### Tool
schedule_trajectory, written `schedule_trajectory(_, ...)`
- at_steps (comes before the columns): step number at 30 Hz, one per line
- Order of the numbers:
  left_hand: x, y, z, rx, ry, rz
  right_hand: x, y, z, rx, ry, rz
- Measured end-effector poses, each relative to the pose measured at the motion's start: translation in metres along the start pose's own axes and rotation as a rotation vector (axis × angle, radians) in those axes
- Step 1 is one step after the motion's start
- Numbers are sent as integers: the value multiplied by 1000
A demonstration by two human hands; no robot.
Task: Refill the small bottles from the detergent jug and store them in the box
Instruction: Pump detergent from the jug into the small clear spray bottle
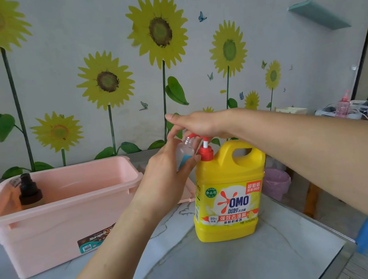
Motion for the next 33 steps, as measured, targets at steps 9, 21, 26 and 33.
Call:
schedule_trajectory(9,-1,-2,1,-27,-17,-1,-3,1,-1,10,2,-10)
schedule_trajectory(21,-1,0,1,12,-16,5,0,0,0,17,-13,-14)
schedule_trajectory(26,-1,0,4,-12,-12,-9,1,6,-5,-31,8,-36)
schedule_trajectory(33,0,-1,1,10,4,-21,5,1,-2,38,-14,-29)
Point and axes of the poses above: each hand's wrist, its own x-axis towards the middle knuckle, its own y-axis out of the palm, z = x × y, the point moved 6 cm from there along x, towards the middle knuckle, and after that the axes turned 8 degrees about y, right-handed, at the moved point
